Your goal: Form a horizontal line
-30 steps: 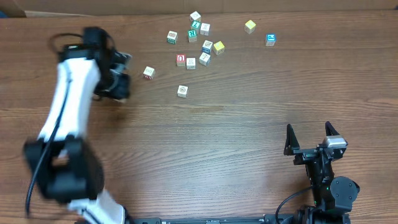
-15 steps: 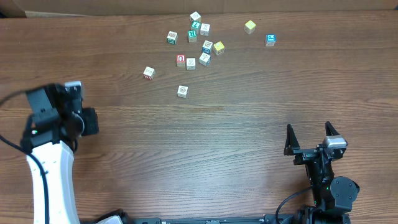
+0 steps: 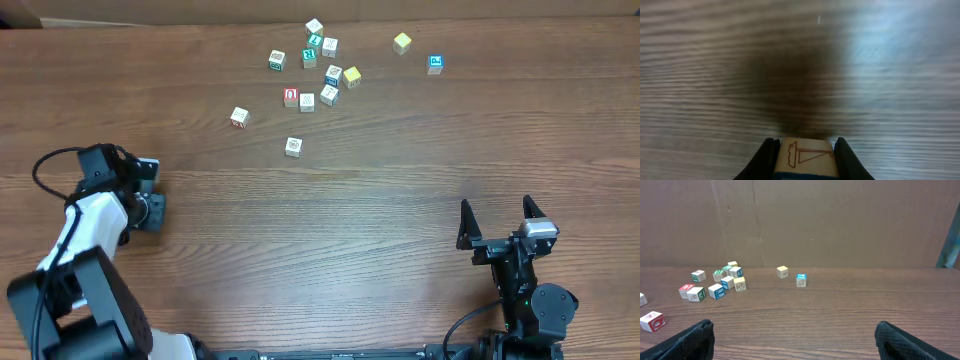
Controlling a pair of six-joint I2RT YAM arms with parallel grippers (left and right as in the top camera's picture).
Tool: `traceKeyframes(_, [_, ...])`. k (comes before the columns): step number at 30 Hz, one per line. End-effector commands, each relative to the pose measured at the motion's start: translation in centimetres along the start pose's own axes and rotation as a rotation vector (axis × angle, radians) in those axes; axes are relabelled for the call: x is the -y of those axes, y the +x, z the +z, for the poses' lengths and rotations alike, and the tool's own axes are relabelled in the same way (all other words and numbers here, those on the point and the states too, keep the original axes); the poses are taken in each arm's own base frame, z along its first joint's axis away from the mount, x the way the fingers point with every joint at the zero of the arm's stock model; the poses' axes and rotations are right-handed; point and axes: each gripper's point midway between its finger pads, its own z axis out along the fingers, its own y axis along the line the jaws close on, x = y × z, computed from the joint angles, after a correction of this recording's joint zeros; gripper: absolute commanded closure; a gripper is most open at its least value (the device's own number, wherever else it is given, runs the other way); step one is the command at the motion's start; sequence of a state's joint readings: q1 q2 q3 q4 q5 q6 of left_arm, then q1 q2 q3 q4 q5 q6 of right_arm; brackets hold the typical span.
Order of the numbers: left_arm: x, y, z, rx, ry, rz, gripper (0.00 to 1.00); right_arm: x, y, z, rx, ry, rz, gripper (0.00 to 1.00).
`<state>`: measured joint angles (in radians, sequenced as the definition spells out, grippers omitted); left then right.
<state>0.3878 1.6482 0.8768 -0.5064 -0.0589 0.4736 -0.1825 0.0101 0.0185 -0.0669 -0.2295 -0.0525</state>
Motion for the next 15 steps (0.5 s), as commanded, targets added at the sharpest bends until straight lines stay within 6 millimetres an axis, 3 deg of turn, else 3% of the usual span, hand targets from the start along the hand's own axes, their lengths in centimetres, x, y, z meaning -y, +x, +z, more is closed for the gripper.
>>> traceKeyframes(1, [-1.8, 0.4, 1.3, -0.044, -0.089, 0.085, 0.96, 0.1, 0.2, 0.0, 0.001, 0.002, -0.001, 0.00])
traceKeyframes(11, [-5.8, 0.4, 2.7, 0.031, -0.114, -0.045, 0.96, 0.1, 0.2, 0.0, 0.001, 0.002, -0.001, 0.00])
traceKeyframes(15, [-5.7, 0.7, 3.2, 0.070, -0.036, -0.082, 0.96, 0.1, 0.2, 0.0, 0.001, 0.002, -0.001, 0.00])
